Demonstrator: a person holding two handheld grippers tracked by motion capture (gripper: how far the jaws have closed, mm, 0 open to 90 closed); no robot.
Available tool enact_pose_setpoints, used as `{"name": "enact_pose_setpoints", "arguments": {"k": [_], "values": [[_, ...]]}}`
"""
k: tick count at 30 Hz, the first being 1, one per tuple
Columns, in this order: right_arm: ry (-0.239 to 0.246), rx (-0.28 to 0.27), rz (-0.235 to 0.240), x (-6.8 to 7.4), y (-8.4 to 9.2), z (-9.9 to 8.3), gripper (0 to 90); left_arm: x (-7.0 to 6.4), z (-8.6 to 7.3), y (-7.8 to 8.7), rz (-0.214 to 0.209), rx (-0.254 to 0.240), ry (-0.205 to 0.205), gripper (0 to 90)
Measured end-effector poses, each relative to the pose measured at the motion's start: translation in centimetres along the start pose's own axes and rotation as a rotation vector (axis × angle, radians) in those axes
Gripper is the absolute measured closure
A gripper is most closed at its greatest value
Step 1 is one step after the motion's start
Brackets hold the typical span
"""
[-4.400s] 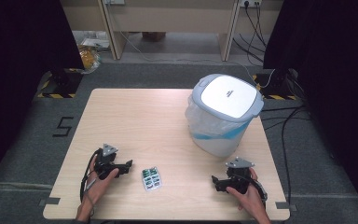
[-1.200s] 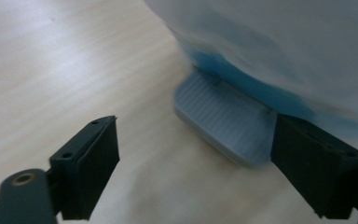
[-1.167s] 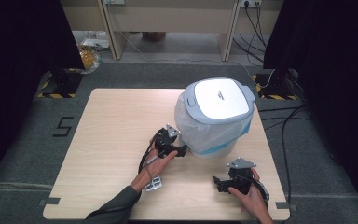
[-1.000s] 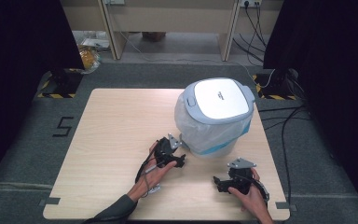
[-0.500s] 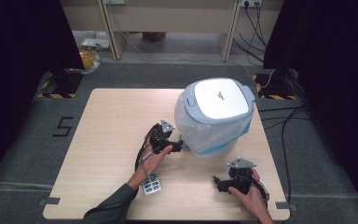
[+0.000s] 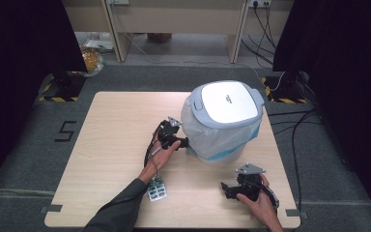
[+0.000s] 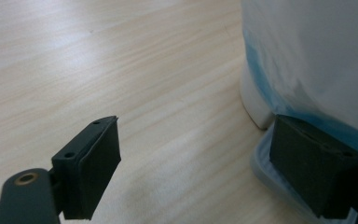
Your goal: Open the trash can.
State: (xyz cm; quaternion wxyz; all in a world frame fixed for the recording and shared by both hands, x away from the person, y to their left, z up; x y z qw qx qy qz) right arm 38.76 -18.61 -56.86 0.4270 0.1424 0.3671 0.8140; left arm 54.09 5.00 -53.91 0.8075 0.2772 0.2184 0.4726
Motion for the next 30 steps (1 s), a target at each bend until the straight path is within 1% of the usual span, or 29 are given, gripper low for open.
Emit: {"name": "enact_pose_setpoints", "arguments": {"k": [1,2,3,4,7,8,9,11,13,15,19,21,22,24,26,28,30], "values": [[0.0,0.0,0.0,0.0,0.0,0.0,0.3,0.0,-0.1,0.1,0.009,0.0,-0.012,15.0],[0.0,0.0,0.0,0.0,0.0,0.0,0.3,-0.2,-0.4,0.4,0.027,-0.008,-0.039,14.9],[0.0,0.0,0.0,0.0,0.0,0.0,0.3,-0.2,-0.4,0.4,0.027,-0.008,-0.039,14.9],[0.0,0.0,0.0,0.0,0.0,0.0,0.3,-0.3,-0.5,0.5,0.028,0.002,-0.055,14.9],[-0.001,0.0,0.0,0.0,0.0,0.0,0.4,-0.5,-0.7,0.8,0.039,0.008,-0.058,15.4],[-0.001,0.0,0.0,0.0,0.0,0.0,0.3,-0.7,-0.9,0.9,0.04,0.005,-0.06,18.1],[0.001,-0.001,0.0,0.0,0.0,0.0,0.3,-1.0,-1.2,1.2,0.039,-0.002,-0.071,18.1],[0.0,0.0,0.001,0.0,0.0,0.0,0.3,-1.2,-1.6,1.6,0.024,0.009,-0.061,19.7],[-0.002,0.001,-0.001,0.0,0.0,0.0,0.3,-1.6,-2.0,2.1,0.017,0.005,-0.065,19.7],[-0.002,-0.001,-0.001,0.0,0.0,0.0,0.3,-2.3,-2.6,2.7,0.011,-0.003,-0.086,21.1],[-0.002,-0.001,-0.001,0.0,0.0,0.0,0.3,-4.2,-3.5,4.0,0.001,0.006,-0.155,23.7],[-0.002,-0.001,-0.001,0.0,0.0,0.0,0.3,-4.9,-3.9,4.3,-0.014,0.004,-0.145,23.7],[-0.002,-0.001,-0.001,0.0,0.0,0.0,0.4,-5.3,-4.2,4.4,-0.018,0.003,-0.147,23.7],[-0.003,-0.001,-0.001,0.0,0.0,0.0,0.4,-6.0,-4.5,4.7,-0.021,-0.011,-0.164,23.7],[-0.002,-0.001,0.0,0.0,0.0,0.0,0.4,-6.4,-4.7,4.8,-0.033,-0.012,-0.16,23.6],[-0.002,-0.001,0.0,0.0,0.0,0.0,0.4,-6.6,-4.7,4.8,-0.046,-0.008,-0.146,23.5],[-0.002,-0.001,0.0,0.0,0.0,0.0,0.4,-6.9,-4.7,4.7,-0.054,-0.01,-0.146,23.4]]}}
Point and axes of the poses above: each handheld gripper's, and its own axes: y roughly backward along the jaws, z roughly out of its top, x roughly to its left, the point moved 7 cm from there along -y, roughly forward along the jaws, and after that the axes turned 6 degrees about y, right-handed, at the moved point
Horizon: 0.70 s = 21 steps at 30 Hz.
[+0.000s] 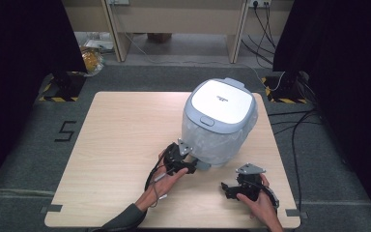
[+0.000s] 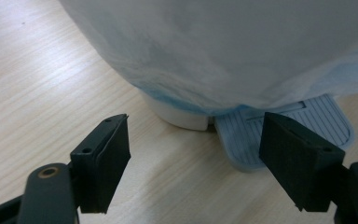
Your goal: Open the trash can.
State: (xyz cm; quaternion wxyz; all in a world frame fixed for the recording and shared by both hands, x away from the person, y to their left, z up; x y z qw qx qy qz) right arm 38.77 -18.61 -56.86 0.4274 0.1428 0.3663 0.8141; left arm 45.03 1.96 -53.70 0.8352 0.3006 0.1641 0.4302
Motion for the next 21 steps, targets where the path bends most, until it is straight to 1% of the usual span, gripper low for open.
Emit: {"name": "enact_pose_setpoints", "arguments": {"k": [2,6,9,11,14,16,19,21], "values": [[0.0,0.0,0.0,0.0,0.0,0.0,0.4,0.0,0.0,0.0,-0.009,-0.001,0.003,22.9],[0.0,0.0,0.0,0.0,0.0,0.0,0.4,0.3,0.0,-0.1,-0.033,0.0,0.031,20.4],[0.0,0.0,0.0,0.0,0.0,0.0,0.4,0.6,-0.1,0.0,-0.049,0.0,0.043,18.7],[0.0,0.0,0.0,0.0,0.0,0.0,0.4,0.7,-0.1,0.1,-0.067,-0.007,0.057,17.5],[0.0,0.0,0.0,0.0,0.0,0.0,0.4,1.1,-0.1,0.6,-0.084,-0.015,0.074,17.1],[0.0,0.0,0.0,0.0,0.0,0.0,0.4,1.5,-0.1,1.3,-0.084,-0.021,0.081,16.3],[0.0,0.0,0.0,0.0,0.0,0.0,0.4,2.4,-0.2,2.3,-0.094,-0.028,0.105,14.9],[0.0,0.0,0.0,0.0,0.0,0.0,0.4,3.1,-0.3,3.0,-0.092,-0.037,0.12,14.9]]}}
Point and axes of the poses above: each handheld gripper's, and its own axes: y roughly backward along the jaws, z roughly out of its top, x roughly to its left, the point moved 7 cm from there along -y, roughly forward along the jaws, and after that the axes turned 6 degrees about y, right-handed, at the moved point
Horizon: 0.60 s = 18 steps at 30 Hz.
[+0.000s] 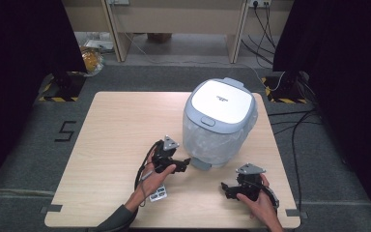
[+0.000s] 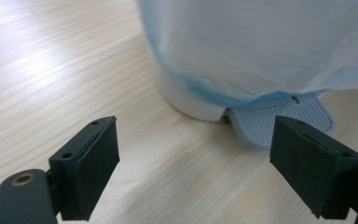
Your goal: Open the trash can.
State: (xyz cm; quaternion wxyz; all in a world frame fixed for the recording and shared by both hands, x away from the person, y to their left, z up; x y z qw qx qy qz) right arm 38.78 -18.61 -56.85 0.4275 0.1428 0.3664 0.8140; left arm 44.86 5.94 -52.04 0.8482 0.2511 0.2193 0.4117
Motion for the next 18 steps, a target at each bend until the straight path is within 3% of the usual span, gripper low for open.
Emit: {"name": "enact_pose_setpoints", "arguments": {"k": [12,18], "values": [[0.0,0.0,-0.001,0.0,0.0,0.0,0.3,3.4,-1.8,3.4,0.013,-0.007,0.064,14.9],[0.0,0.0,-0.001,0.0,0.0,0.0,0.3,4.2,-2.8,4.3,0.024,-0.004,0.059,14.9]]}}
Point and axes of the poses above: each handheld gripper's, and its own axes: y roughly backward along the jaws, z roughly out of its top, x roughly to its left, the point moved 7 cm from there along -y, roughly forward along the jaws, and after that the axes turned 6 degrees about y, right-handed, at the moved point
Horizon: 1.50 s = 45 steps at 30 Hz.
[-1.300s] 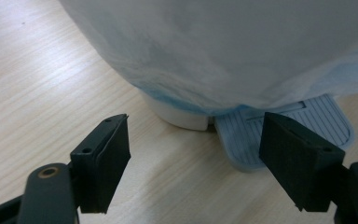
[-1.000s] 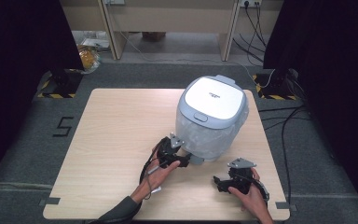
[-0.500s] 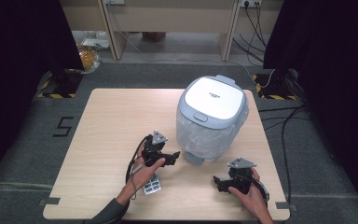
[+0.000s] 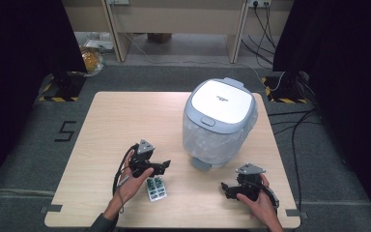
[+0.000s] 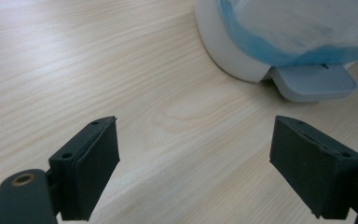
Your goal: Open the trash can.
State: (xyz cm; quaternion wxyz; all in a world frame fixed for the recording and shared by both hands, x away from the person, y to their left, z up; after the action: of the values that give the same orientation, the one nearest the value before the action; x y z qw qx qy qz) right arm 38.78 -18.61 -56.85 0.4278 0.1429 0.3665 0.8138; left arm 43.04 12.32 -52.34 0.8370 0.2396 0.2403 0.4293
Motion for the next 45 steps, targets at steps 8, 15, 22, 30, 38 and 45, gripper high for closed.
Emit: {"name": "enact_pose_setpoints", "arguments": {"k": [8,15,22,30,38,45], "values": [[0.0,0.0,0.0,0.0,0.0,0.0,0.3,-0.1,-1.5,0.6,-0.01,0.024,-0.006,14.9],[0.0,0.0,0.0,0.0,0.0,0.0,0.3,-0.3,-2.4,1.0,-0.013,0.038,-0.009,14.9],[-0.002,0.0,-0.002,0.0,0.0,0.0,0.8,-0.5,-3.0,1.4,-0.009,0.038,-0.012,14.9],[0.035,-0.13,0.071,1.8,0.6,1.6,16.9,-0.9,-4.5,2.1,-0.003,0.042,-0.011,14.9],[0.175,-0.213,0.169,6.7,-0.2,5.3,15.8,-1.3,-5.4,2.4,0.007,0.047,-0.025,15.0],[0.252,-0.209,0.174,8.8,-2.4,7.9,17.2,-1.1,-5.9,3.1,0.014,0.037,-0.027,14.9]]}}
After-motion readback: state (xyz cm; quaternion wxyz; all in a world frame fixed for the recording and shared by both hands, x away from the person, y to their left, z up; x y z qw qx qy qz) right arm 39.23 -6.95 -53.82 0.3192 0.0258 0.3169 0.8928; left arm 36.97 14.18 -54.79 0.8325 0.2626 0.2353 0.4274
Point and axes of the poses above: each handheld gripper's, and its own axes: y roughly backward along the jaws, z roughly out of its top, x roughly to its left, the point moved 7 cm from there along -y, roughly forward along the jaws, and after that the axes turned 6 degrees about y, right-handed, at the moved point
